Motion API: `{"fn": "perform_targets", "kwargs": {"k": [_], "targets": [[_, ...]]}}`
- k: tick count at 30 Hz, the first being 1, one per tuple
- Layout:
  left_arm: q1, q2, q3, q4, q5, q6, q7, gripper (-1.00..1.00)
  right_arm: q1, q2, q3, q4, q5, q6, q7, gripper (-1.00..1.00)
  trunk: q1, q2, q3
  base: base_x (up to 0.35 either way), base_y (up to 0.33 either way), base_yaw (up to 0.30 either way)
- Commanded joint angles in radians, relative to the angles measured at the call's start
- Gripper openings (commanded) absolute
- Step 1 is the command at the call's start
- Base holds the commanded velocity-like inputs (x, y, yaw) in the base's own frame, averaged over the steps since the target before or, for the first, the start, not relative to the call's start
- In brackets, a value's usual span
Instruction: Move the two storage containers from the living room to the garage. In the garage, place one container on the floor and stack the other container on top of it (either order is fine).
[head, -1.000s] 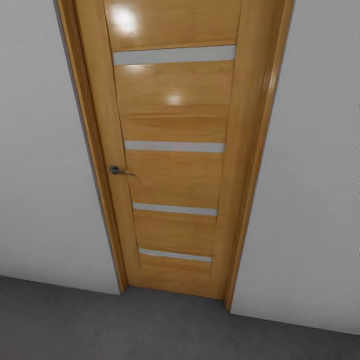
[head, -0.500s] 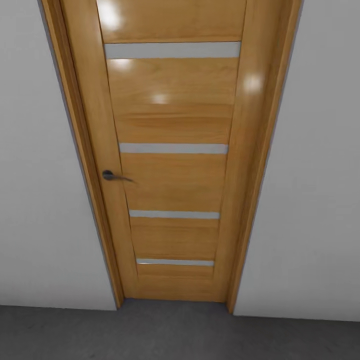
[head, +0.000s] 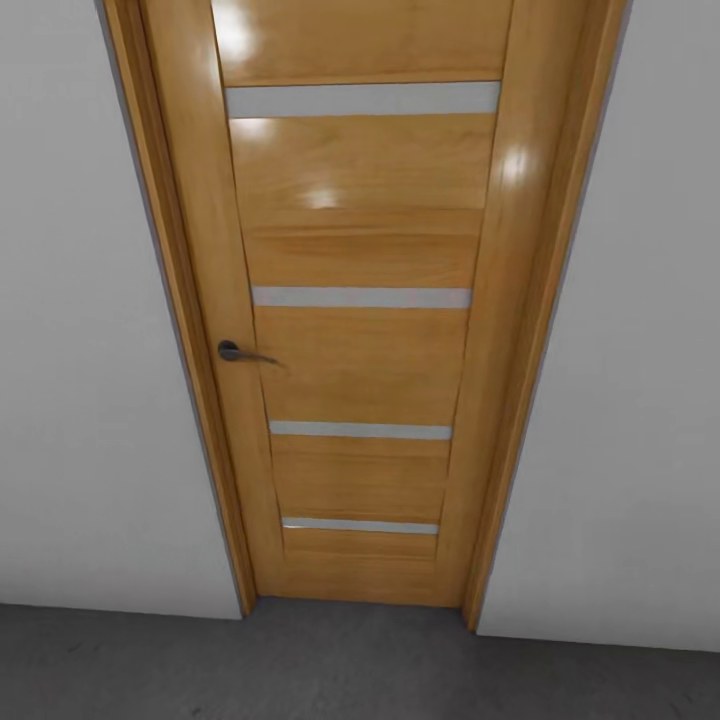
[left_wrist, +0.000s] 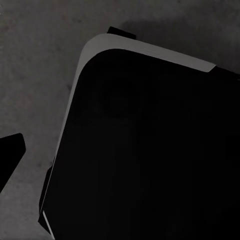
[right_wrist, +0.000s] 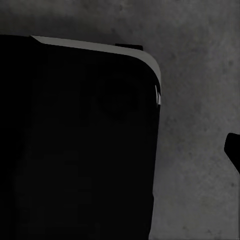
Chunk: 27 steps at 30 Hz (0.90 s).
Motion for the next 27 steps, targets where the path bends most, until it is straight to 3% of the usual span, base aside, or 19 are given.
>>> {"fn": "perform_targets", "kwargs": {"k": [1, 27], "targets": [[0.0, 0.0, 0.001, 0.0, 0.004, -0.001, 0.0, 1.0, -0.001, 0.0, 0.0, 0.002, 0.006, -0.005, 0.0, 1.0, 0.0, 0.0, -0.001, 0.0, 0.0, 0.035], [0.0, -0.004, 0.001, 0.0, 0.004, -0.001, 0.0, 1.0, -0.001, -0.002, 0.0, 0.002, 0.01, -0.005, 0.004, 1.0, 0.0, 0.0, -0.001, 0.0, 0.0, 0.002]]}}
